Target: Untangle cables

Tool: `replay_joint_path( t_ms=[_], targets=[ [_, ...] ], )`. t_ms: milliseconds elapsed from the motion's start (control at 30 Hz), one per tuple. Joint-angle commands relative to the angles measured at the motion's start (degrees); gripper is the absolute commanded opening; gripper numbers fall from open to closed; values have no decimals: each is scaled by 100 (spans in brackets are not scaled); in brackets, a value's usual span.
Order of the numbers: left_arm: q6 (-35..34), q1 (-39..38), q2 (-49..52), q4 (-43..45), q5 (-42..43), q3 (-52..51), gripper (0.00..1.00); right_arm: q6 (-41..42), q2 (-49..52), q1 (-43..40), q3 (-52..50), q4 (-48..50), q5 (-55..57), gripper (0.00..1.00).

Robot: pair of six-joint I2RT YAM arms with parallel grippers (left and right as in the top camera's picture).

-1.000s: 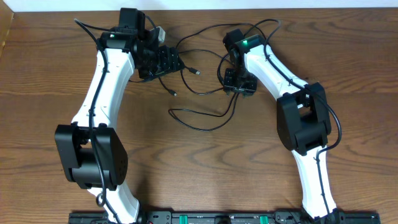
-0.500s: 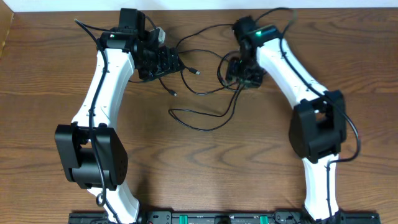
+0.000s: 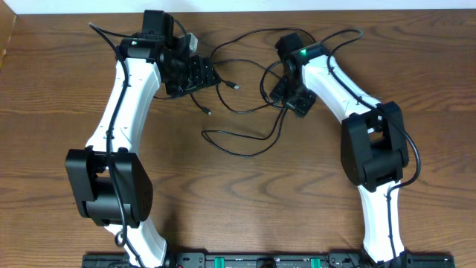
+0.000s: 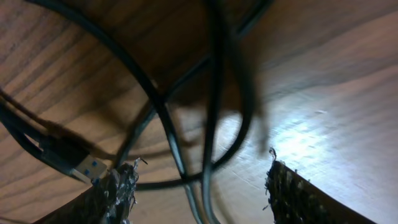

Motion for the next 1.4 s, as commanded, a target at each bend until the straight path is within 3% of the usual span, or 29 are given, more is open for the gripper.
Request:
replay_joint_path(
  t_ms=[0,300,433,667,900,1100,1367],
  targets=[
    [146,35,-105,-37,-74,13,71,212,68,70,-212,245,85,65],
    [144,35,-105,-37,-74,13,71,118,68,83,-636,214,85,58],
    [144,35,-105,-37,-74,13,71,-581,68,111,-754,-120,17,37],
    [144,35,-105,-66,-74,13,71,-2706,61,-46,-713,87,-678,1],
    [146,35,-105,-83,-79,13,71,-3718,13,-352,26,-260,-693,1],
    [142,35,-105,-85,-267,13,71,-4824,-262,-468,1631,-1342,-1185,1],
    [142,35,-105,-103,-269,13,71,-5066,-793,-885,3733,-2192,-1182,1]
  ],
)
